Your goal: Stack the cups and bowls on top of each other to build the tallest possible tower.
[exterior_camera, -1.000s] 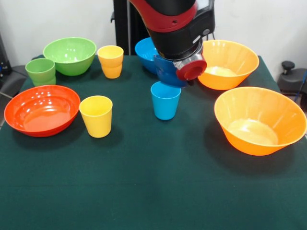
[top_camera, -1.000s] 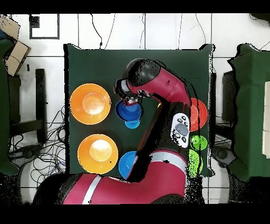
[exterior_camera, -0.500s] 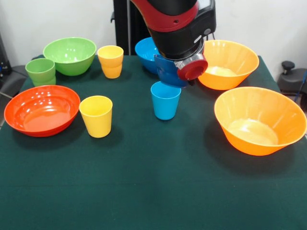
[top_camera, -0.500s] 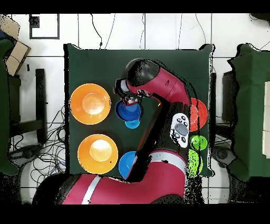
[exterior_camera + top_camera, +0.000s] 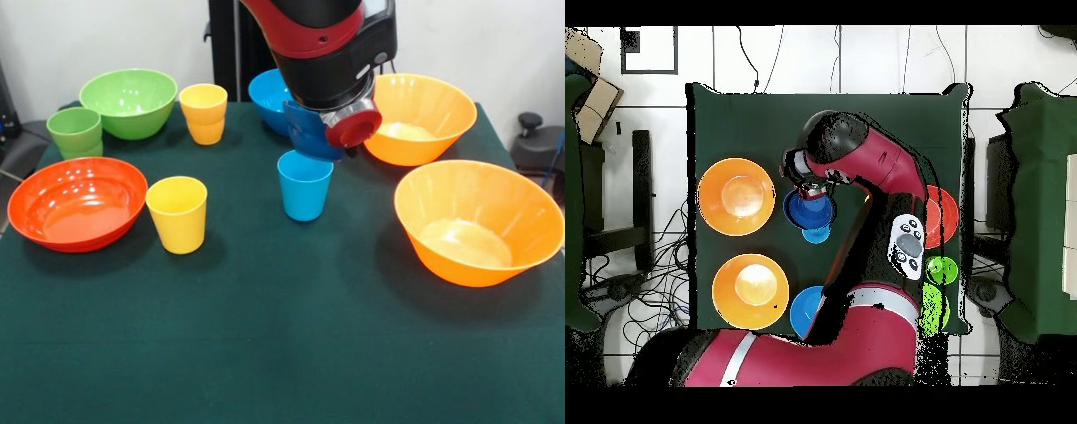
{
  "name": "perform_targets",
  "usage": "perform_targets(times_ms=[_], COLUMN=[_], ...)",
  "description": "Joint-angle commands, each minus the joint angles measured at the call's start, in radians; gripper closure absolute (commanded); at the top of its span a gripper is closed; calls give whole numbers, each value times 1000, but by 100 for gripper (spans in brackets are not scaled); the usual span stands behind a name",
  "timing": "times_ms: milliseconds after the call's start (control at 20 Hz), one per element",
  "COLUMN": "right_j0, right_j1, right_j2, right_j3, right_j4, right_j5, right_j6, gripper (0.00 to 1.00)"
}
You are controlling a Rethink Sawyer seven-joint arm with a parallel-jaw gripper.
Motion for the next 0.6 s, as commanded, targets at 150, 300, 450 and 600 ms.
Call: perform_targets(times_ms=[150, 300, 450, 600], right_j0=[15, 16, 15, 12], right_j1=[16, 13, 8, 9], right_j2=[56, 55, 53, 53], right_j3=[48, 54, 61, 61], right_j4=[-2, -4, -6, -8], right_j5=[-71, -76, -77, -80], right_j6=[139, 136, 130, 126], gripper=[100, 100, 100, 100])
